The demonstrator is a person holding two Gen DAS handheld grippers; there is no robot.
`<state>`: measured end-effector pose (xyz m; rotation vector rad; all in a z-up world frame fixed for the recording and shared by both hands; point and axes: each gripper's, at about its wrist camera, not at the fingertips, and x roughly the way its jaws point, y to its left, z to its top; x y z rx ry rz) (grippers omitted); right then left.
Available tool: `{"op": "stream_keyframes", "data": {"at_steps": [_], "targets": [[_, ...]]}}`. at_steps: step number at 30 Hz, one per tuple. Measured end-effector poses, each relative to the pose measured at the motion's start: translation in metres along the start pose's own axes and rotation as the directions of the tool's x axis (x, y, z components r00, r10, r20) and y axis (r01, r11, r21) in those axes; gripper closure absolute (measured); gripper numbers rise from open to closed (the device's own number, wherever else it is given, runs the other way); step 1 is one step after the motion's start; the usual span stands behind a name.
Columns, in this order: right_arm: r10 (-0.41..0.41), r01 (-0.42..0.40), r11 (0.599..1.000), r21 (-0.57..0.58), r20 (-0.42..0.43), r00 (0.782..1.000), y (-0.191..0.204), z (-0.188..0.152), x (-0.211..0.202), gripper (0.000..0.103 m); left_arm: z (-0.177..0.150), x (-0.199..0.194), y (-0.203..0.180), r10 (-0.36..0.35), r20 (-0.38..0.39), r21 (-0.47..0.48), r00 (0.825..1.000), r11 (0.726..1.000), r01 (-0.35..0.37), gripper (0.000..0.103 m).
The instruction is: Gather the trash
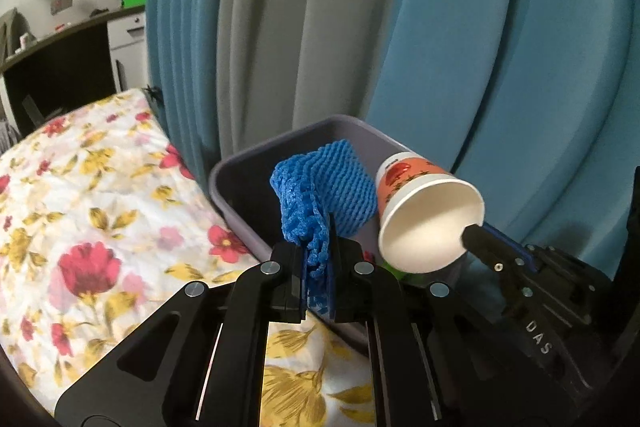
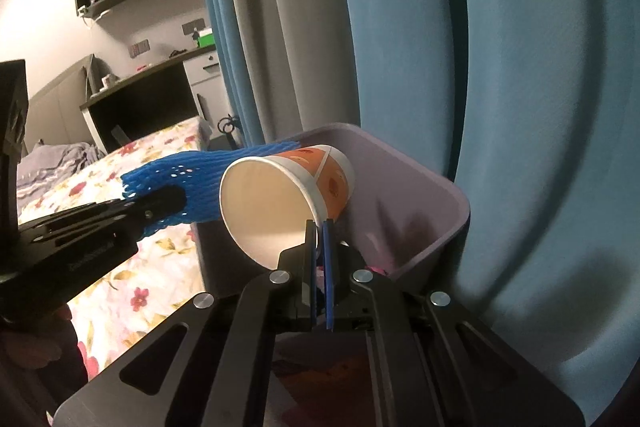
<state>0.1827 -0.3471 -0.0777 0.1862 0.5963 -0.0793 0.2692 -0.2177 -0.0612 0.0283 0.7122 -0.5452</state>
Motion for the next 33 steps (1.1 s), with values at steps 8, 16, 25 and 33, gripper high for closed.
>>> {"op": "stream_keyframes", "data": {"at_steps": [8,16,25,33], "targets": [[-0.004,0.004,1.000,-0.003,-0.043,0.999,-0.007,-0.004,0.013,0.099,-0.004,0.017,0.004,-0.053,-0.022,-0.004,0.998,0.999,0.053,0.096],[0.016,-0.016,1.000,0.003,-0.083,0.996,-0.007,-0.006,0.026,0.083,-0.008,0.005,0.018,-0.037,0.017,-0.034,0.999,0.999,0.037,0.041],[-0.034,0.033,0.999,-0.040,-0.019,0.999,0.003,-0.009,0.008,0.025,-0.019,-0.036,0.032,0.143,0.101,-0.053,0.985,0.989,-0.138,0.006],[-0.049,0.055,0.993,-0.105,0.060,0.997,0.038,-0.016,-0.019,0.006,-0.050,-0.094,0.045,0.323,0.162,-0.094,0.933,0.946,-0.311,0.006]]}}
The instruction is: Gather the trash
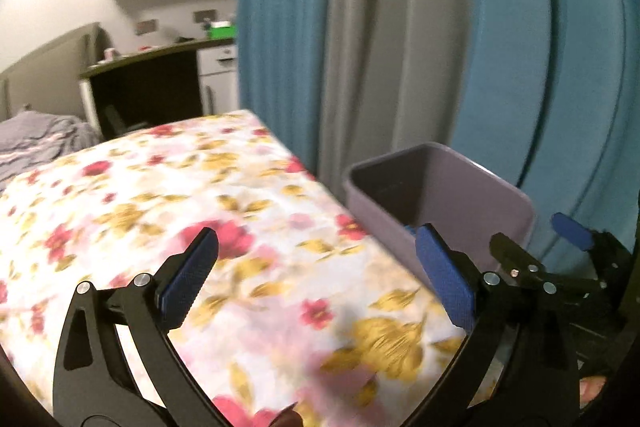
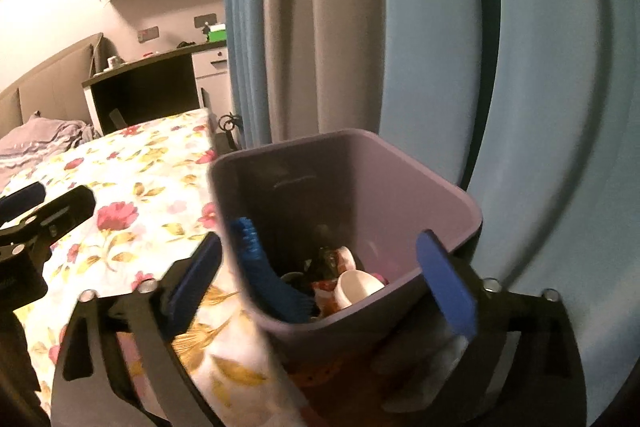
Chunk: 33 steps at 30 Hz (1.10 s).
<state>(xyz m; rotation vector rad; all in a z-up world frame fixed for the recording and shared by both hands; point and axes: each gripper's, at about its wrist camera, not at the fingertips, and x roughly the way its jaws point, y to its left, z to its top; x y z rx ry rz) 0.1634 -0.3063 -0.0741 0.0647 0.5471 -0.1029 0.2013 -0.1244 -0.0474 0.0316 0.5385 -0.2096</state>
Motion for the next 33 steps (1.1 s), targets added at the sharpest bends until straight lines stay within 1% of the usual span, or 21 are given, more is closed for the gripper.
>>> {"op": "stream_keyframes", "data": {"at_steps": [4,6,9,11,15,23,28,33], "targets": [[0.005,-0.004,0.999,-0.031,0.031,1.000,0.019,-0.003,-0.018,0.006,-0.012,-0.026,0.018,0.042,0.007,-0.015,0.999,0.999,-0.042,0.006],[0.006,-0.004,0.999,-0.044,0.046,0.999,0.029,-0.005,-0.028,0.006,-0.019,-0.040,0.029,0.058,0.006,-0.040,0.998,0.998,-0.057,0.006],[0.018,-0.015,0.999,-0.048,0.060,0.998,0.040,-0.007,-0.041,0.006,-0.027,-0.061,0.043,0.056,0.016,-0.070,0.998,0.996,-0.055,0.006],[0.028,-0.025,0.999,-0.044,0.064,0.998,0.048,-0.010,-0.050,0.006,-0.032,-0.075,0.050,0.078,0.028,-0.079,0.997,0.994,-0.076,0.006],[0.042,-0.038,0.998,-0.049,0.079,0.996,0.064,-0.016,-0.070,0.006,-0.042,-0.100,0.062,0.113,0.060,-0.086,0.992,0.990,-0.108,0.006],[0.053,-0.044,0.996,-0.073,0.126,0.991,0.088,-0.030,-0.105,0.006,-0.063,-0.139,0.077,0.180,0.082,-0.085,0.980,0.981,-0.173,0.006],[0.071,-0.059,0.994,-0.090,0.138,0.988,0.099,-0.038,-0.122,0.006,-0.071,-0.157,0.089,0.185,0.092,-0.123,0.978,0.977,-0.173,0.006],[0.083,-0.070,0.993,-0.094,0.144,0.986,0.103,-0.041,-0.132,0.006,-0.076,-0.171,0.091,0.186,0.108,-0.126,0.977,0.977,-0.172,0.006]]}}
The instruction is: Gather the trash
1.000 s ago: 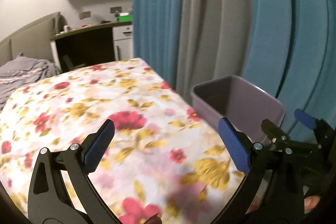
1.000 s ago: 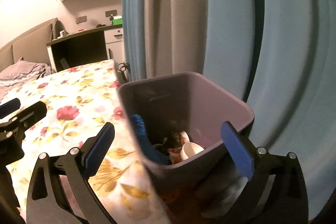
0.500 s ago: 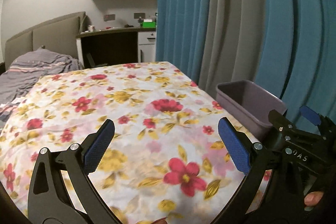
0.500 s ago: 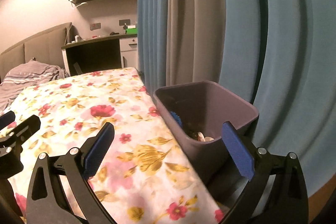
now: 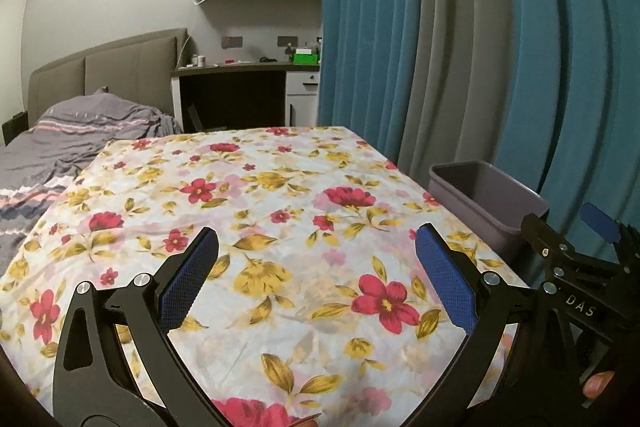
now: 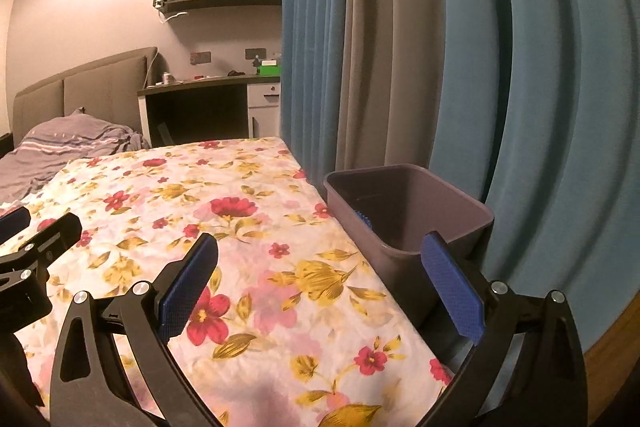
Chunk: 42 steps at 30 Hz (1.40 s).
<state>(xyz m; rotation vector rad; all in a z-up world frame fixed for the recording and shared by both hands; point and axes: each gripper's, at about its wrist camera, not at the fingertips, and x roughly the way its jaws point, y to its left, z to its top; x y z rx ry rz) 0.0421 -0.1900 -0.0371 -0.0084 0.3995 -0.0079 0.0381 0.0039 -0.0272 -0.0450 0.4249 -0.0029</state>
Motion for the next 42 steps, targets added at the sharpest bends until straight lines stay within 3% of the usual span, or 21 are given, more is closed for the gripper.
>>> {"op": "stream_keyframes", "data": {"at_steps": [42], "targets": [[0.023,-0.023,1.000,0.010,0.035,0.999,0.003,0.000,-0.015,0.006,0.001,-0.010,-0.005,-0.033,-0.003,-0.009,0.999,0.999,0.033,0.006]]}}
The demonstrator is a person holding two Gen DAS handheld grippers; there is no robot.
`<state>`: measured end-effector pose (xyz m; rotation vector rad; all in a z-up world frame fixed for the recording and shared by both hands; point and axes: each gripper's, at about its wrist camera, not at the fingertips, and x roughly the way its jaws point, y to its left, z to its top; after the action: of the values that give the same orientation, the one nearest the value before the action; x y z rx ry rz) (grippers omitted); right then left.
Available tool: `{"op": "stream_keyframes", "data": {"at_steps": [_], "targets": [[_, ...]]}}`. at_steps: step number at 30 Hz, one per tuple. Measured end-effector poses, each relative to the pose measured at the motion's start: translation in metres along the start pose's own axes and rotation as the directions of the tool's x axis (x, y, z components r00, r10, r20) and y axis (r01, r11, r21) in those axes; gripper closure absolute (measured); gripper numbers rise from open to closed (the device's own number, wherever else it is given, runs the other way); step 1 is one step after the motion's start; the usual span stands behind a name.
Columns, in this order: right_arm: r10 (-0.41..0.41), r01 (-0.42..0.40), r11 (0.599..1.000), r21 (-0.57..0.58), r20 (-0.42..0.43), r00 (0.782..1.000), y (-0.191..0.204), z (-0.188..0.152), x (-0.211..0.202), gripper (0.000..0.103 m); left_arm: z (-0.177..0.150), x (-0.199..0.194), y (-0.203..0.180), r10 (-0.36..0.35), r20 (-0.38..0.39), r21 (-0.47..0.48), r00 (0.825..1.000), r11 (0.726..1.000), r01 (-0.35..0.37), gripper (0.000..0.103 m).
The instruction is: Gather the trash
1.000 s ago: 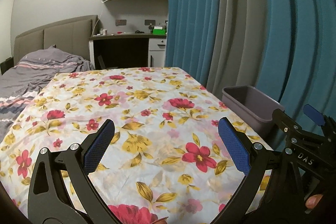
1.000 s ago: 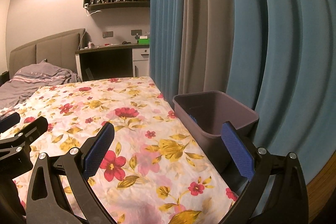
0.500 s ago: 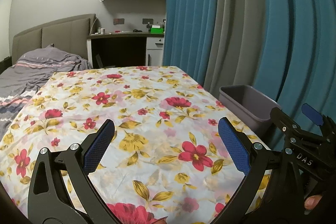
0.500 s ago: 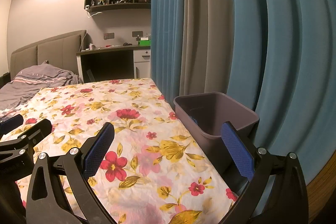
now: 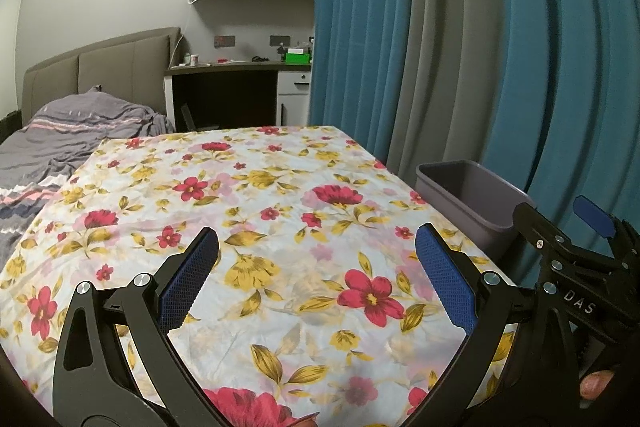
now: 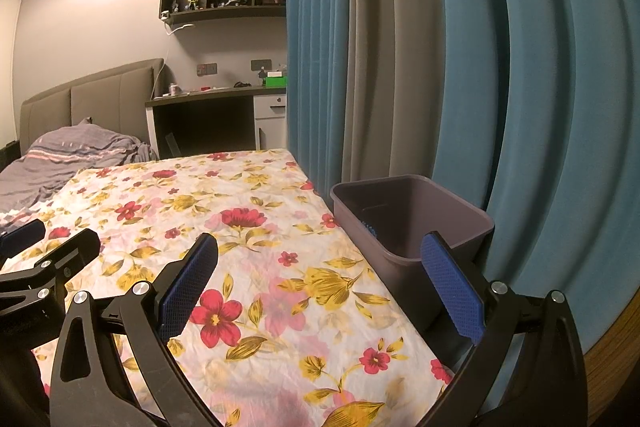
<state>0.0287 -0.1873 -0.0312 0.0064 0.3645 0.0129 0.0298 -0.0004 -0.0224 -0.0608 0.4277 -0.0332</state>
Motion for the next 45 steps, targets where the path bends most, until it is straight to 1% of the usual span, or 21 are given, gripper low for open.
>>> {"op": "stream_keyframes", "data": {"at_steps": [45], "targets": [[0.001,-0.001,1.000,0.012,0.000,1.000,-0.0016,0.0012,0.0004,0.006,0.0002,0.0003,-0.0046,0.000,-0.005,0.003,1.000,1.000,0.000,0.006]]}}
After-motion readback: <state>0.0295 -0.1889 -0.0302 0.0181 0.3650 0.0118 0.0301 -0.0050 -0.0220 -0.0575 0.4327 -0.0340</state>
